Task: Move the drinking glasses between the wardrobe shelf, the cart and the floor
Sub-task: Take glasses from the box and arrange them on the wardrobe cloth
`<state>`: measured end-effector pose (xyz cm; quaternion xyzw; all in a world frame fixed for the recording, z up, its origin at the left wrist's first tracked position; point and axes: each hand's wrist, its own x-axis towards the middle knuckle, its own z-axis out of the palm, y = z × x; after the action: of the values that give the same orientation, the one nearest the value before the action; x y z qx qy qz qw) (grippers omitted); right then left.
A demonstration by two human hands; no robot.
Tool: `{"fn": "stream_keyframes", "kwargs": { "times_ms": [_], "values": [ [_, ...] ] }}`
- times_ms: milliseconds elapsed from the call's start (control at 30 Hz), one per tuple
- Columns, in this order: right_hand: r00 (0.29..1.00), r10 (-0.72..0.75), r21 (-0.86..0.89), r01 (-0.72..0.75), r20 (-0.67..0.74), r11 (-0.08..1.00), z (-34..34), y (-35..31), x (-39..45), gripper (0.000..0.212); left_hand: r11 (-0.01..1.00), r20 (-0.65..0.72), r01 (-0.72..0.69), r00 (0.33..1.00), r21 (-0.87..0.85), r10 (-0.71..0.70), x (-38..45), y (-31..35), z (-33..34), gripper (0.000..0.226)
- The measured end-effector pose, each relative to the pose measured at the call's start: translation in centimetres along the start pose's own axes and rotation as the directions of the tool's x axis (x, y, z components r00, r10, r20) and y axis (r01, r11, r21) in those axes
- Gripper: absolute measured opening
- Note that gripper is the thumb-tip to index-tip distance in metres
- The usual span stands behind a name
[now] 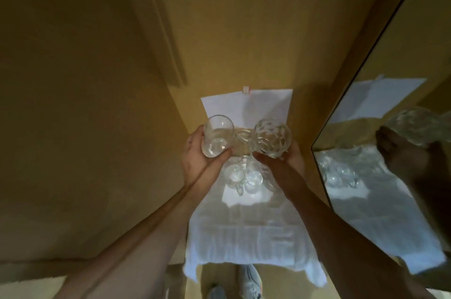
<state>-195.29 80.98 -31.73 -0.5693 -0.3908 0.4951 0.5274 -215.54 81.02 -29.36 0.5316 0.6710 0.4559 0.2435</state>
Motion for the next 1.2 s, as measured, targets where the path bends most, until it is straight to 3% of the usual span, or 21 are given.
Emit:
{"fn": "stream_keyframes", "kwargs": {
  "times_ms": [267, 400, 500, 633, 767, 900, 1033, 1200],
  "values": [
    [0.968, -0.249, 0.031, 0.248, 0.034, 0.968, 1.4, -9.5, -1.1, 0.078, 0.979, -0.146, -0.127, 0.984, -0.160, 0.104, 1.4, 7.5, -4.8, 0.084],
    [0.935, -0.355, 0.016, 0.355, 0.005, 0.935, 1.8, -13.6, -3.9, 0.061, 0.954, -0.186, -0.192, 0.971, -0.230, 0.151, 0.4, 10.4, -7.7, 0.079],
    [0.909, -0.417, 0.000, 0.417, -0.013, 0.909, 2.0, -16.2, -6.7, 0.062, 0.929, -0.215, -0.251, 0.957, -0.273, 0.196, -0.9, 12.5, -10.2, 0.078],
    [0.902, -0.427, 0.070, 0.431, -0.058, 0.900, 2.2, -18.8, -10.0, 0.069, 0.875, -0.197, -0.278, 0.957, -0.397, 0.215, -2.4, 14.6, -13.1, 0.082],
    [0.901, -0.422, 0.112, 0.432, -0.103, 0.895, 1.6, -20.3, -13.9, 0.088, 0.822, -0.167, -0.269, 0.963, -0.501, 0.213, -4.2, 16.0, -14.8, 0.082],
    [0.895, -0.431, 0.116, 0.443, -0.115, 0.889, 0.3, -20.8, -18.0, 0.076, 0.791, -0.113, -0.229, 0.973, -0.567, 0.201, -6.5, 16.7, -15.0, 0.084],
    [0.898, -0.424, 0.152, 0.438, -0.115, 0.886, -1.1, -20.4, -21.7, 0.066, 0.806, -0.049, -0.206, 0.975, -0.555, 0.215, -8.8, 16.8, -15.0, 0.104],
    [0.900, -0.419, 0.253, 0.437, -0.122, 0.863, -3.3, -20.5, -24.4, 0.056, 0.790, -0.011, -0.196, 0.972, -0.581, 0.233, -11.4, 18.0, -14.8, 0.102]
  ]
}}
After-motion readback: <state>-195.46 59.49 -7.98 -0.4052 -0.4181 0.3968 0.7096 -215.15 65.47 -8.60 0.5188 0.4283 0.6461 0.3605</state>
